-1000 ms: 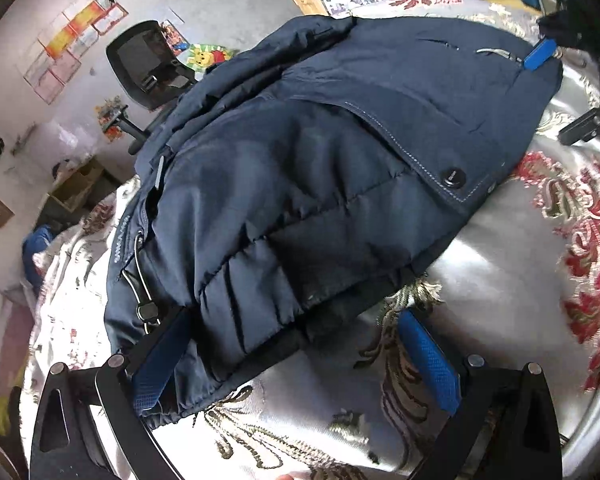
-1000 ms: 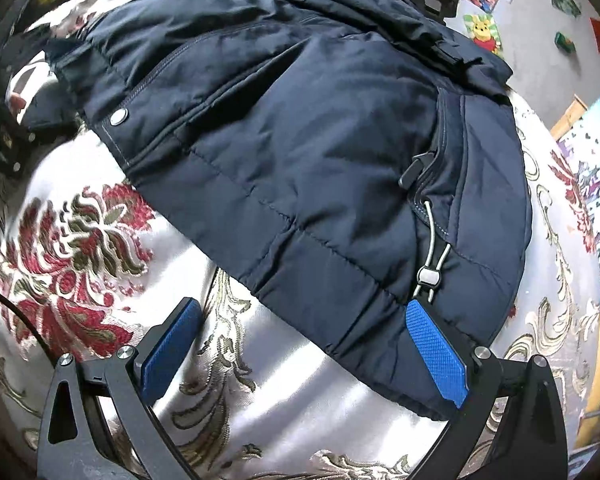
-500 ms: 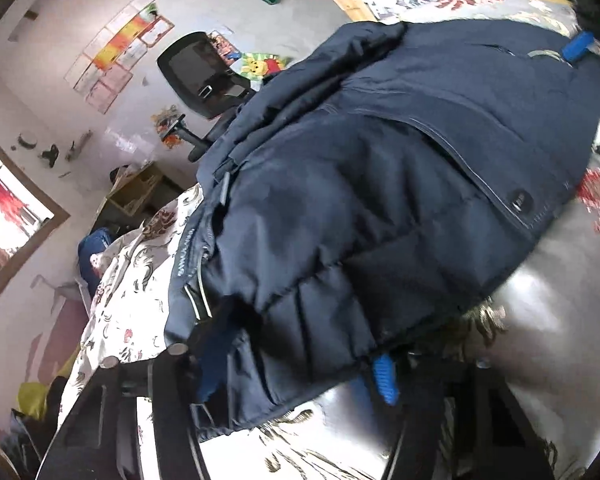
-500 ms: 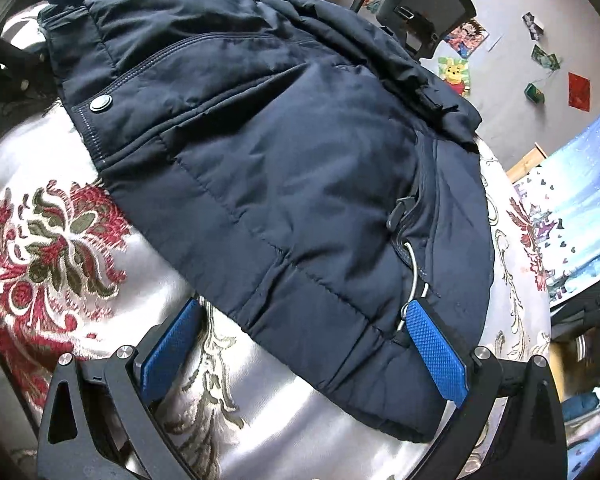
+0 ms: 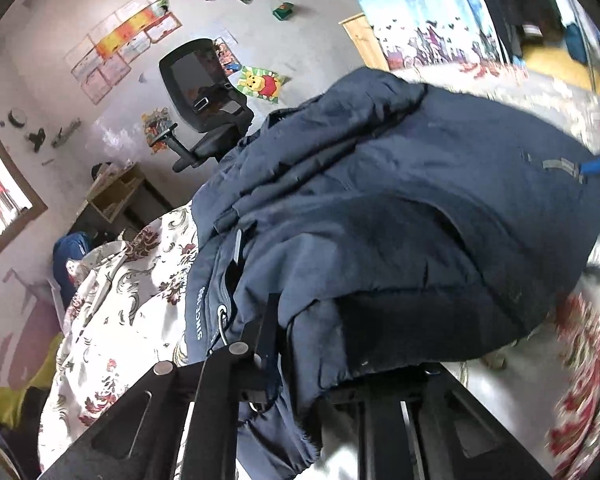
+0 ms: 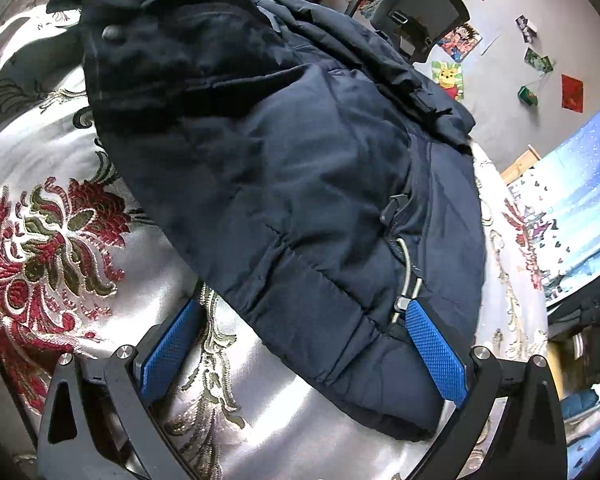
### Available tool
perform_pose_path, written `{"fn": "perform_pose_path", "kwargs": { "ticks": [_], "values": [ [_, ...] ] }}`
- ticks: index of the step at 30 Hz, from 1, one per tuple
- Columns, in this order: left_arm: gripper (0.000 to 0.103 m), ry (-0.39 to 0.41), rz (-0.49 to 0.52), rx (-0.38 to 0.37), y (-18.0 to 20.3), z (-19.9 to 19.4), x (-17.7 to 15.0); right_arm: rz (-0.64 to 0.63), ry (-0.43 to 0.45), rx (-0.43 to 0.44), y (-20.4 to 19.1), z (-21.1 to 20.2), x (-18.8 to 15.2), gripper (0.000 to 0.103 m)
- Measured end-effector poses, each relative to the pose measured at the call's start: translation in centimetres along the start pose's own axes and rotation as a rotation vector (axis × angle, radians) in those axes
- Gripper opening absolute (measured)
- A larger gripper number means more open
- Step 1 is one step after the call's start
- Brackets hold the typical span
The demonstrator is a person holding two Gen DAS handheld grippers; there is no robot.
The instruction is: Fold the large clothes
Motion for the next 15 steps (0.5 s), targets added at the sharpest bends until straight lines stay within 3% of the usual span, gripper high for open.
{"fn": "perform_pose_path", "kwargs": {
  "ticks": [5,8,9,15],
  "values": [
    [0.013,0.021,-0.029,-0.011,-1.1,-0.5,1.8,0.003,0.005,-0.044,0.5,-0.4,0.1,0.091],
    [0.012,0.04,-0.034,-0.009,-1.7,-0.7,3.2,0.019,0.008,-0.063,1.4,-0.4,0.6,0.076],
    [0.012,0.05,-0.037,-0.007,-1.9,-0.7,3.8,0.031,0.012,-0.058,1.7,-0.5,0.8,0.065],
    [0.01,0.121,-0.041,0.006,-2.9,-0.8,7.6,0.15,0.061,0.059,5.0,-1.3,2.6,0.036]
  ]
}}
Point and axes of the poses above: each gripper's, at about its wrist camera, not at the fingertips, and z roughly the way its jaws point, y to its right, x to its top, the point moved 3 cm from there along z, roughly the way its jaws point
